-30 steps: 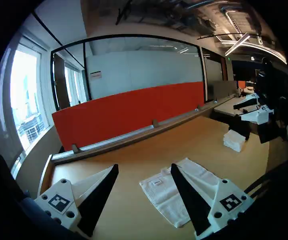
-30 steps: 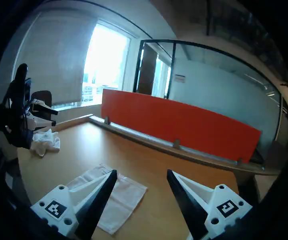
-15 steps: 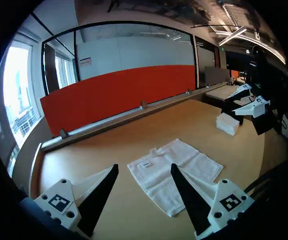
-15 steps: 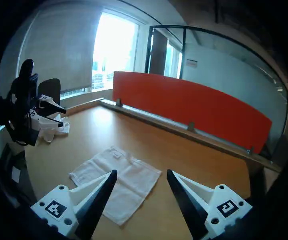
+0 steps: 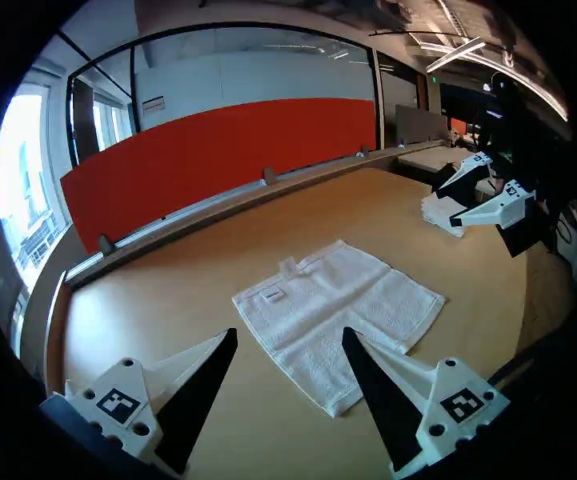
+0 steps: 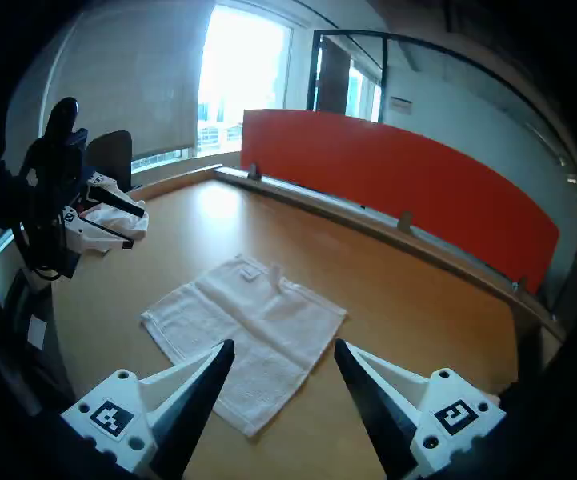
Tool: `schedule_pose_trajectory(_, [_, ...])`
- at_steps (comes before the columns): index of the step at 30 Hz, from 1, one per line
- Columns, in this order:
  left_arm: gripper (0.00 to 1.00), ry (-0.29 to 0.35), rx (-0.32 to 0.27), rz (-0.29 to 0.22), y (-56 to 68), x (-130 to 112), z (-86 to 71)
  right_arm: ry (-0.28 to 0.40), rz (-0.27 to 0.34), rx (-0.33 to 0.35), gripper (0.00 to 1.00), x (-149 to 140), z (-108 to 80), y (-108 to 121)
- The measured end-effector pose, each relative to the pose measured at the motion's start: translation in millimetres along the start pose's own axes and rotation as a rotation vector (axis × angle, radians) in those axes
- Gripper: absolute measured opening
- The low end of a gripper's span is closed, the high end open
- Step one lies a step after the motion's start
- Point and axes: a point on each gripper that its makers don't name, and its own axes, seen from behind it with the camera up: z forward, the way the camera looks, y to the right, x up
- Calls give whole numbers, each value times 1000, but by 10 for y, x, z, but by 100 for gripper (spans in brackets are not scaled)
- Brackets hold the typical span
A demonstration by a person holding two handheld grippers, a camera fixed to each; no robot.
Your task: Fold towel
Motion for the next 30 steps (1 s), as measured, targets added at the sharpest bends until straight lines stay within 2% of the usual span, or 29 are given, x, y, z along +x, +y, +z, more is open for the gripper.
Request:
schedule_pose_trajectory(9, [98, -54, -44, -3, 166, -377, 209, -86, -16, 27, 97, -454, 207, -124])
schedule_pose_trajectory(15, [97, -101, -66, -10, 231, -657, 345, -128, -26, 47, 97, -694, 306, -220])
schedule_pose_trajectory(21, [97, -147, -90, -24, 306, -893, 447, -178, -12, 57, 97, -939, 388, -256])
schedule_pose_trajectory(30, [97, -211, -112, -12, 380, -1207, 553, -237, -4, 81, 97, -1250, 450, -305])
